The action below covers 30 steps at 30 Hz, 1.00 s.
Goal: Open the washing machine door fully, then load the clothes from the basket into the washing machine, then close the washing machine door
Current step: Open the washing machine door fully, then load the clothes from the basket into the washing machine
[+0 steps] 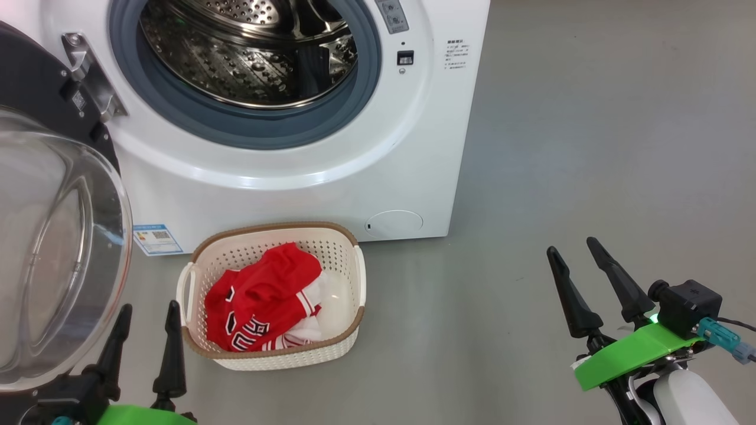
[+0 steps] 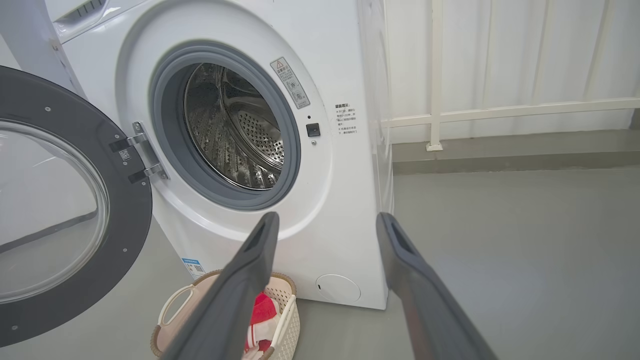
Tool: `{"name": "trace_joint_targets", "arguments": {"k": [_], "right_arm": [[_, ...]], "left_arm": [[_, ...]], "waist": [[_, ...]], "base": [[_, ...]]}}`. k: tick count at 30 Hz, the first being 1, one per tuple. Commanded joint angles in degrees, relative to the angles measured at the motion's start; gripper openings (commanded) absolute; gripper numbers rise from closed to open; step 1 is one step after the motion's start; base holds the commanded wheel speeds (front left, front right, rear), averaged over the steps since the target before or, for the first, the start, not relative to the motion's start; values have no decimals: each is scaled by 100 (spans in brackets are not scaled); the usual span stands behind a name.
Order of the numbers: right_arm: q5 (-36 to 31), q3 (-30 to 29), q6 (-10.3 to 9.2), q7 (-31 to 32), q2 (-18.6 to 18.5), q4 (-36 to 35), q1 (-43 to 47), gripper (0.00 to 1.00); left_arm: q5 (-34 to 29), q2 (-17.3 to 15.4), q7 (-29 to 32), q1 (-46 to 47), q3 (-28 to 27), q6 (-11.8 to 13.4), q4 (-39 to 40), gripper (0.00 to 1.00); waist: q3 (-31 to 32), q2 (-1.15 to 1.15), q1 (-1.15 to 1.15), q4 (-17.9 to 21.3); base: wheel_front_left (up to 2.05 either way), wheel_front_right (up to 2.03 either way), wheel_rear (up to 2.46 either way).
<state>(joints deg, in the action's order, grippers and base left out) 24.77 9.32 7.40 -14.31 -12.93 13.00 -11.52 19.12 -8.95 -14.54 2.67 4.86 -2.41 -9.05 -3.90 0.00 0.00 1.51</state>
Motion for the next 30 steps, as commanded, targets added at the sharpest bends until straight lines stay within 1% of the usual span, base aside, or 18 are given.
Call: {"name": "trace_joint_targets", "arguments": {"k": [1,16,30], "right_arm": [[-55,88,9,-69,-60,-158,23,100],[-97,6,9,-69,-58,-193,14,100],[-98,-6,9,-69,-52,-211,7,100]], "left_arm": [[-76,-90,-46,116,-234,-52,134,100],[-235,17,-46,166,-376,-192,149,100],[-340,75,-46,200,-462,-269,118,100]], "waist": [[0,0,0,1],[-37,0,0,-14],[-70,0,0,-36]], "base": [[0,0,0],[0,0,0],[0,0,0]]}}
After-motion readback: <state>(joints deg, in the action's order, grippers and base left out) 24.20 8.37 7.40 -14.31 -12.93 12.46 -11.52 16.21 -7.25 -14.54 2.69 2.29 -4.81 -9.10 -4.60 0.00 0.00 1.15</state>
